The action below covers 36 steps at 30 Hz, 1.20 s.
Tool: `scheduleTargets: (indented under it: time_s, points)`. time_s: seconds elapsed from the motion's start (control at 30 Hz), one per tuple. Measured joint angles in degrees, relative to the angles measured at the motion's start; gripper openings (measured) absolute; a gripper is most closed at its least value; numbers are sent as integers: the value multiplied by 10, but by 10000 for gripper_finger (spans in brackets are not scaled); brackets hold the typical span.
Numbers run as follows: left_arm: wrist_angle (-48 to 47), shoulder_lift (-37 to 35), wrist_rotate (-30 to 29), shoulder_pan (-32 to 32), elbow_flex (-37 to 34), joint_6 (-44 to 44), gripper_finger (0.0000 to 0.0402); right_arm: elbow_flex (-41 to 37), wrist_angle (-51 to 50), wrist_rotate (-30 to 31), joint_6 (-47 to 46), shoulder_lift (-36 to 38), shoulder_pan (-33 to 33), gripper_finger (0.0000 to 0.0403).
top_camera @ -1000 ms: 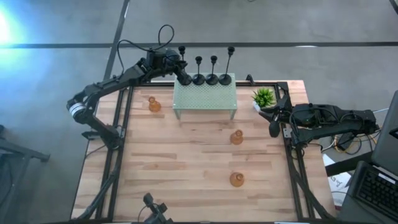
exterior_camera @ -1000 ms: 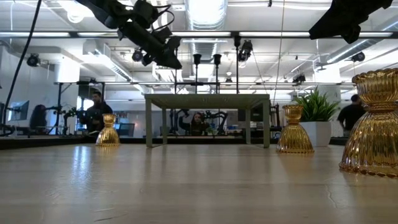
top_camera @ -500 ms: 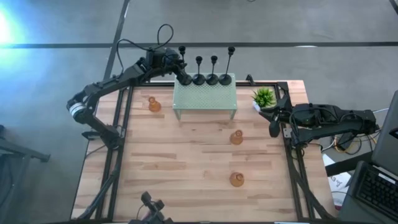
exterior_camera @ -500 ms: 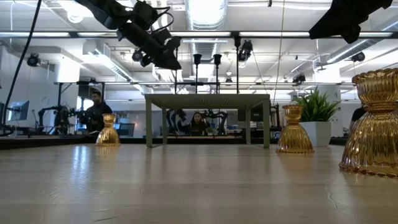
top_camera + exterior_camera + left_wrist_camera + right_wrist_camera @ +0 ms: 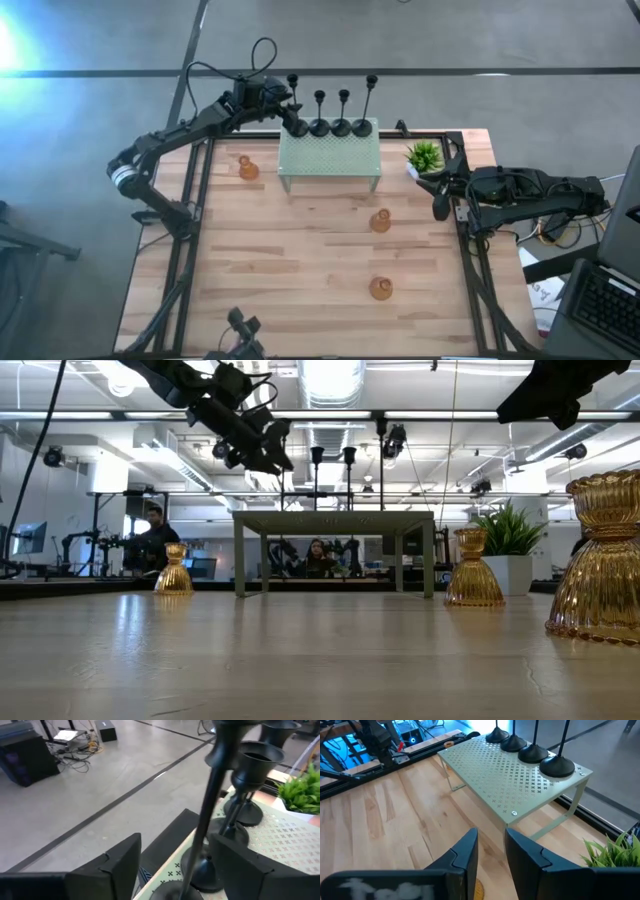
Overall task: Pick & Place candle stick holders
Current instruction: Put the black candle holder on the shelf aligned with the other black candle holders, then put the top orange candle holder on the shelf in front of the black candle holder
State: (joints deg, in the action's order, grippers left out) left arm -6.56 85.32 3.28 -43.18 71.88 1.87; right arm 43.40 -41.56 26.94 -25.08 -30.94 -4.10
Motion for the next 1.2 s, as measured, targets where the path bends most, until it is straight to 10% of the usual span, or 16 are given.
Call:
scheduleTargets:
  time_s: [1.2]
  points:
    - [-421,-220,22,2,15,10,255,0,0,0,0,0,0,93]
